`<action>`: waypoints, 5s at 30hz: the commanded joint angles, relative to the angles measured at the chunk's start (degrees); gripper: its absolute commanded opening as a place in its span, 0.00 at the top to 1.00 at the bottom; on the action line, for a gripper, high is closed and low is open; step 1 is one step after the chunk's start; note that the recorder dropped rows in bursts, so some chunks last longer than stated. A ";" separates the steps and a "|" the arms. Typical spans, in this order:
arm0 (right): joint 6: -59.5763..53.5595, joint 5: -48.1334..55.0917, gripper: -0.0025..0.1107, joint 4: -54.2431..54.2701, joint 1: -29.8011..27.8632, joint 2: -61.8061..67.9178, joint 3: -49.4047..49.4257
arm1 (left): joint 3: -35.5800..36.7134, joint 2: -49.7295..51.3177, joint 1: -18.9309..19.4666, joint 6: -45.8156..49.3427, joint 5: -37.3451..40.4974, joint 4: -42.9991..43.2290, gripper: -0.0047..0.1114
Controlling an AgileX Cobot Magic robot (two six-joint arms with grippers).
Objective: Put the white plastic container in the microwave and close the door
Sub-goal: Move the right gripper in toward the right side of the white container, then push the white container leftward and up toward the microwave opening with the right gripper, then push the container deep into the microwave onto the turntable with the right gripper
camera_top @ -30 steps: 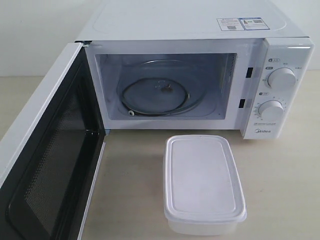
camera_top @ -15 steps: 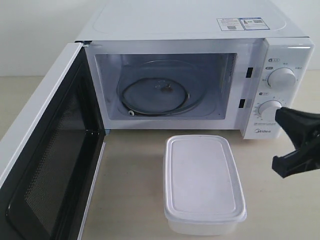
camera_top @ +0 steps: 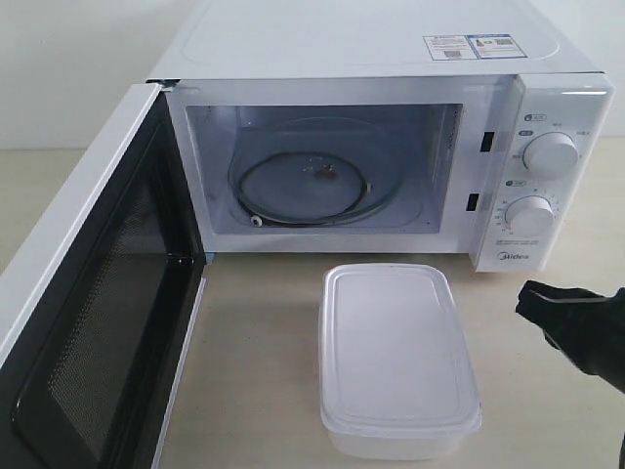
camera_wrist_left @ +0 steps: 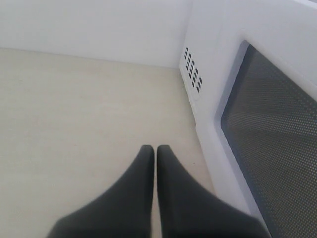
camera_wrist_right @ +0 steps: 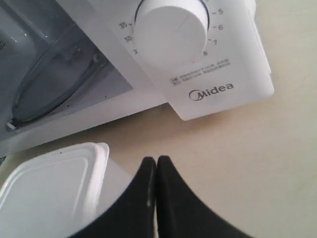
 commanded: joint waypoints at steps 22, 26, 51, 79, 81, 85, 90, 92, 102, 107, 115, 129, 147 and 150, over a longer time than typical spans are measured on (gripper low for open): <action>42.36 -0.75 0.98 -72.78 -17.82 2.73 -18.60 | 0.23 -0.15 0.20 -0.48 -0.12 0.00 0.92; 45.13 3.03 0.97 -73.92 -17.82 2.73 -18.60 | 0.23 -0.15 0.20 -0.48 -0.12 0.00 0.92; 54.62 12.12 0.61 -75.95 -15.08 2.73 -21.14 | 0.23 -0.15 0.20 -0.48 -0.02 0.00 0.92; 61.26 14.66 0.61 -80.80 -12.00 2.73 -23.82 | 0.23 -0.15 0.20 -0.48 -0.02 0.00 0.92; 61.81 14.66 0.61 -81.31 -12.00 2.73 -23.82 | 0.23 -0.15 0.20 -0.48 -0.02 0.00 0.92; 61.94 14.66 0.79 -81.41 -12.00 2.73 -23.82 | 0.23 -0.15 0.20 -0.48 -0.02 0.00 0.92; 60.52 14.66 0.98 -81.82 -12.00 2.73 -23.82 | 0.23 -0.15 0.20 -0.48 -0.02 0.00 0.92; 60.55 14.66 0.98 -81.82 -12.00 2.73 -23.82 | 0.23 -0.15 0.20 -0.48 -0.02 0.00 0.92; 57.30 5.72 0.98 -78.21 -12.00 2.73 -23.82 | 0.23 -0.15 0.20 -0.48 -0.02 0.00 0.92; 56.15 2.37 0.98 -75.61 -12.00 2.73 -23.82 | 0.23 -0.15 0.20 -0.48 -0.02 0.00 0.92; 46.51 -0.75 0.98 -63.42 -12.00 2.73 -17.79 | 0.23 -0.15 0.20 -0.48 -0.02 0.00 0.92; 36.05 -0.75 0.98 -42.31 -11.31 2.73 -4.97 | 0.23 -0.15 0.20 -0.48 -0.02 0.00 0.92; 33.20 -0.75 0.98 8.14 27.71 2.73 -11.97 | 0.23 -0.15 0.20 -0.48 -0.02 0.00 0.92; 33.20 3.58 0.98 13.20 30.81 2.73 -17.06 | 0.23 -0.15 0.20 -0.48 -0.02 0.00 0.92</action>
